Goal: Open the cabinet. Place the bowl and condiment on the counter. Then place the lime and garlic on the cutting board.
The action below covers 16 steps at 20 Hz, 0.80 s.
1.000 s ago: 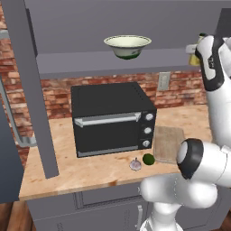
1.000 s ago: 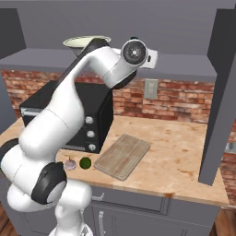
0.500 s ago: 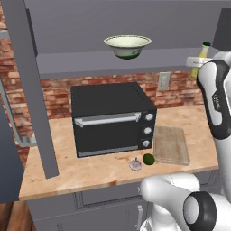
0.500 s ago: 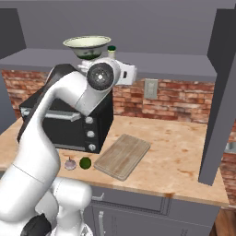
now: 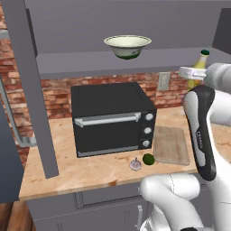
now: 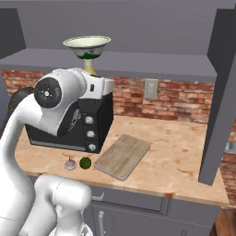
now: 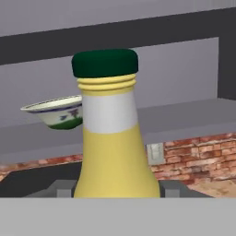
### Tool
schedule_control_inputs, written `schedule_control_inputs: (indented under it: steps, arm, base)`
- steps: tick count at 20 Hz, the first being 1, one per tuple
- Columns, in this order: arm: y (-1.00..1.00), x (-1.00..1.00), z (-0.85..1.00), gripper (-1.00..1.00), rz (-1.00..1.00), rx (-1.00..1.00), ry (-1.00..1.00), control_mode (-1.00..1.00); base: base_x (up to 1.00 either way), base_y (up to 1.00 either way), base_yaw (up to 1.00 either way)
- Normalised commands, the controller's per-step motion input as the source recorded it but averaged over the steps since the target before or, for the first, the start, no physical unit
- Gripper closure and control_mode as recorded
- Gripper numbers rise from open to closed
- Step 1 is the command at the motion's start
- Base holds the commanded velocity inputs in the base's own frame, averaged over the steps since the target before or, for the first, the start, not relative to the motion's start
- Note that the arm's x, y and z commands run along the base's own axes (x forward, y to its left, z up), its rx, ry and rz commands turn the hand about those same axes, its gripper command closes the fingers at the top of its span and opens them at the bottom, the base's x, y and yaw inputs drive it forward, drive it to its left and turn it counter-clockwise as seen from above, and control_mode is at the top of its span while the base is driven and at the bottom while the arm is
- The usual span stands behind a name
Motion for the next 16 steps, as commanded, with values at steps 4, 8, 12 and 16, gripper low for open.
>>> schedule_control_inputs:
  steps: [4,8,12,16]
  arm:
    - [0.58,-0.51,0.00,1.00,-0.24,-0.02,0.00,-1.00]
    - [0.62,-0.49,0.00,1.00,-0.25,-0.03,0.02,-1.00]
    - [0.47,-0.54,0.00,1.00,-0.16,-0.03,0.07,-1.00]
    - [0.24,-0.67,0.00,1.00,0.00,-0.02,0.01,-1.00]
  base:
    - [0.00,0.00,0.00]
    - [0.00,0.00,0.00]
    - [0.00,0.00,0.00]
    - [0.00,0.00,0.00]
